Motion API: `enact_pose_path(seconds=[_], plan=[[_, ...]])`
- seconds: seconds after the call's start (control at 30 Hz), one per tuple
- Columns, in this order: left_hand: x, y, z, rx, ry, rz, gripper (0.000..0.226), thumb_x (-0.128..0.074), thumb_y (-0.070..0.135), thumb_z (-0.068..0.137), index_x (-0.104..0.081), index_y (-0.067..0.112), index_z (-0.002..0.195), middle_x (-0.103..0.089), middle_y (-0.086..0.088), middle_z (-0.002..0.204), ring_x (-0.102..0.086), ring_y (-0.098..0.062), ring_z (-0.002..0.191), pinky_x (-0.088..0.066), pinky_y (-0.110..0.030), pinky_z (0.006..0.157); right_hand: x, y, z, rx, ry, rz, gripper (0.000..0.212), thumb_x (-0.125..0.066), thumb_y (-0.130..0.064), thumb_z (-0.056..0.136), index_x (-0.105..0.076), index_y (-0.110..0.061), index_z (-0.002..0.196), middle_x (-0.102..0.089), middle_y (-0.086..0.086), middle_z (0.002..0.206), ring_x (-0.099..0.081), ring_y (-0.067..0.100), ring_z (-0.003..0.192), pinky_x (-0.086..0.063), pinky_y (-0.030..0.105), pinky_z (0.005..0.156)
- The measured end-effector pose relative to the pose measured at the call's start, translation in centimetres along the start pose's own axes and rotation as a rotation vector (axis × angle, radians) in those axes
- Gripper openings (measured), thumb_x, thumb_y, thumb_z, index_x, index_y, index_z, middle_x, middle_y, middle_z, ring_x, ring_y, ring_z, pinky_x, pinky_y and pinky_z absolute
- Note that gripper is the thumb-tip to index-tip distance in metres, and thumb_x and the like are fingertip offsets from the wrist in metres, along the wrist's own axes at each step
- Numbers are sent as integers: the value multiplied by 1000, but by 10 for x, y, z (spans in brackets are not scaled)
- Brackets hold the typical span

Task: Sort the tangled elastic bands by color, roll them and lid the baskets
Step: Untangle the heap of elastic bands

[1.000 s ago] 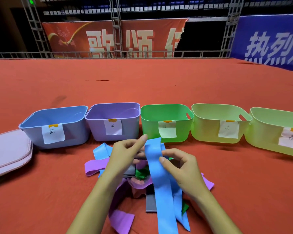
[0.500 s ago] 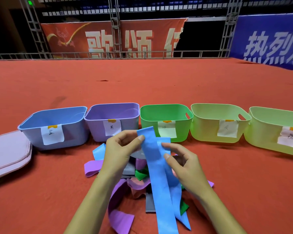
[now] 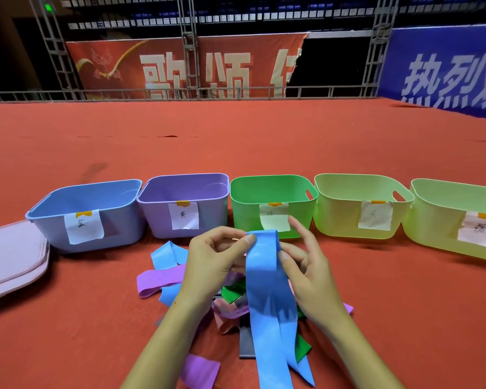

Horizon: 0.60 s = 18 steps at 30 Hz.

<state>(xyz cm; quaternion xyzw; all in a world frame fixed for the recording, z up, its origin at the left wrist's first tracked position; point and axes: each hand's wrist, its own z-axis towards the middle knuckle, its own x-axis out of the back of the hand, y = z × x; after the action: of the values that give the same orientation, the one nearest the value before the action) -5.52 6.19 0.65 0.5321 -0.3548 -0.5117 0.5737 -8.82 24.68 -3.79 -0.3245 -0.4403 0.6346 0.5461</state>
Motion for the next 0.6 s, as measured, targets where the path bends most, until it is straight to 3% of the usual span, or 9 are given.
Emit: enact_pose_path(seconds=[0.07,0.2,0.6], plan=[[0,0,0,6,14,-7,11,-82,7,90,-76,-2,93,-77,-23,77,-71,-22,62,-61,-32,56,-1,-1,-1,17,-26,7,49,-52,0,108,-51,-25,150,-76,-9,127,-69,14,124,-54,40,107],[0,-2,0,7,16,15,12,-83,9,90,-76,-1,92,-77,-27,78,-71,-25,63,-61,-32,56,-4,-8,-2,65,-56,8,40,-53,6,106,-67,-20,134,-76,-10,127,-70,11,123,-55,26,101],[-4,-6,2,17,13,5,16,-80,10,93,-72,-4,92,-64,-13,58,-53,-13,44,-44,-21,44,-7,-7,-1,41,-15,114,35,-54,7,105,-70,-12,130,-78,-1,122,-73,17,117,-57,24,94]])
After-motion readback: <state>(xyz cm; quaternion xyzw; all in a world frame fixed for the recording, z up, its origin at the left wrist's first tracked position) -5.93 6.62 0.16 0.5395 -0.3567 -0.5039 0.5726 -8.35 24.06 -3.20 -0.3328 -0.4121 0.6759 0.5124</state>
